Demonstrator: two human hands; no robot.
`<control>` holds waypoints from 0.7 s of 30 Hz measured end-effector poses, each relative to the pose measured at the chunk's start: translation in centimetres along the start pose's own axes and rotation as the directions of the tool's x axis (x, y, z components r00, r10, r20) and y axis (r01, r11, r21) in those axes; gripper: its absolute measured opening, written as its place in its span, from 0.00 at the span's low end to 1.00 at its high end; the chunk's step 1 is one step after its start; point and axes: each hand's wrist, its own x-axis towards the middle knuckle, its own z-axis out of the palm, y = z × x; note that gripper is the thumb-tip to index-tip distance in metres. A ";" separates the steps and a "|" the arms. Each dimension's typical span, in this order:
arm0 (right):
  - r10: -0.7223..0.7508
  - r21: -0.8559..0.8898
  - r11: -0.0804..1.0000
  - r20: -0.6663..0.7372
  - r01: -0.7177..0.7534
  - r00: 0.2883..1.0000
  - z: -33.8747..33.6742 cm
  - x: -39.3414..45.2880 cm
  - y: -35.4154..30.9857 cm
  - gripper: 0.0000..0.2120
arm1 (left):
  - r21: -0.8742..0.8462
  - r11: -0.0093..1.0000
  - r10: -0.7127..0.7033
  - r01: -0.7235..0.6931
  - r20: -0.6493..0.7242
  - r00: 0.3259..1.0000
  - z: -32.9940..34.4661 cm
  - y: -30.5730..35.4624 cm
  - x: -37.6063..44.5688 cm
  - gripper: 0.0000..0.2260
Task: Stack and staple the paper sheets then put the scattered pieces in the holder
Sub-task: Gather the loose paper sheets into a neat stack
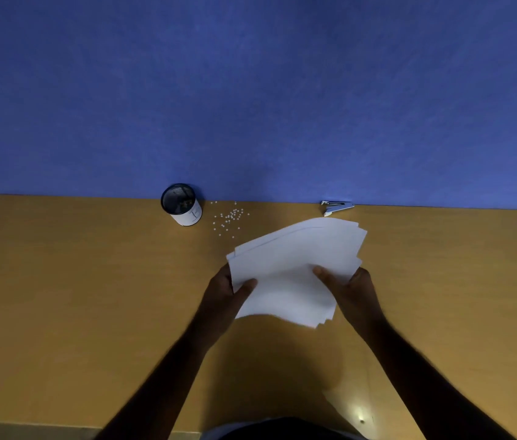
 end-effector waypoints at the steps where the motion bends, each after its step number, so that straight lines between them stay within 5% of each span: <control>1: -0.032 -0.002 0.999 -0.003 0.032 0.999 0.1 -0.2 -0.6 0.12 | -0.003 1.000 0.026 -0.026 -0.009 1.000 0.0 0.5 -0.1 0.18; 9: -0.173 -0.150 0.975 -0.044 0.165 0.984 0.2 -1.7 -1.3 0.15 | 0.065 0.985 0.161 -0.162 0.014 0.987 0.3 2.7 -0.6 0.17; 21: -0.126 -0.272 0.954 0.011 0.125 0.992 0.6 -1.5 -0.7 0.13 | 0.153 0.984 0.081 -0.092 0.078 0.994 1.3 2.4 -0.9 0.14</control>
